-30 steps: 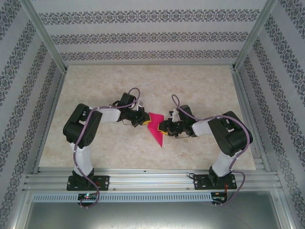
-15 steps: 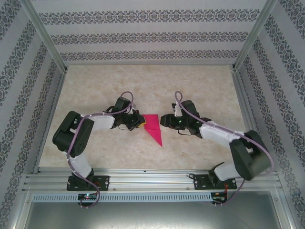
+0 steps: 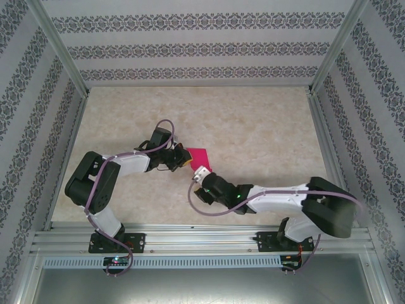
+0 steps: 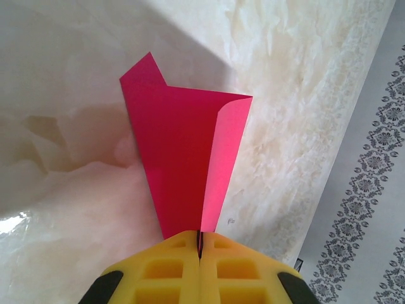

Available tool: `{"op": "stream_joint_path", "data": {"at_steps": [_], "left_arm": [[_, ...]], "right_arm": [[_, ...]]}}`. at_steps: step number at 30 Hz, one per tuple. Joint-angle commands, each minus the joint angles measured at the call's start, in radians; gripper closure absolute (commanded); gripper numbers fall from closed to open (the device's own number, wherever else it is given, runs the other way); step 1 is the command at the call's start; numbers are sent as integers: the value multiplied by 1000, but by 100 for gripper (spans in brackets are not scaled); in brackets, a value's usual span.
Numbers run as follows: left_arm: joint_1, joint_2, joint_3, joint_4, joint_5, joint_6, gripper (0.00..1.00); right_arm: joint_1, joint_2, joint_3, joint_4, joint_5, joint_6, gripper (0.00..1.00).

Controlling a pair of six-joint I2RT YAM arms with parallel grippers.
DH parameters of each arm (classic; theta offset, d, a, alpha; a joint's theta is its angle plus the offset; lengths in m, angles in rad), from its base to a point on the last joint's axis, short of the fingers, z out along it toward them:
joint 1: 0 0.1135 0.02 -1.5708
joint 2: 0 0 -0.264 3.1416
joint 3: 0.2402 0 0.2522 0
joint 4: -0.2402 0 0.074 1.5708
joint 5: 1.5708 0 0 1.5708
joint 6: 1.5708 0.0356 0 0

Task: Fold a paper plane with a square sheet of paper (pick it up from the middle)
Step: Fold the wing for the fifth time at the center of the table.

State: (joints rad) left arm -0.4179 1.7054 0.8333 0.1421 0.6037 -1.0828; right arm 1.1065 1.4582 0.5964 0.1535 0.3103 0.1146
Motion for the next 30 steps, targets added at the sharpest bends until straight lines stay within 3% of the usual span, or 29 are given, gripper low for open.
{"op": "stream_joint_path", "data": {"at_steps": [1, 8, 19, 30], "left_arm": [[-6, -15, 12, -13, -9, -6, 100], [-7, -7, 27, -25, -1, 1, 100], [-7, 2, 37, -44, 5, 13, 100], [-7, -2, 40, -61, 2, 18, 100]], "right_arm": [[40, 77, 63, 48, 244, -161, 51], [47, 221, 110, 100, 335, -251, 58], [41, 288, 97, 168, 387, -257, 70], [17, 273, 83, 176, 377, -212, 93]]}}
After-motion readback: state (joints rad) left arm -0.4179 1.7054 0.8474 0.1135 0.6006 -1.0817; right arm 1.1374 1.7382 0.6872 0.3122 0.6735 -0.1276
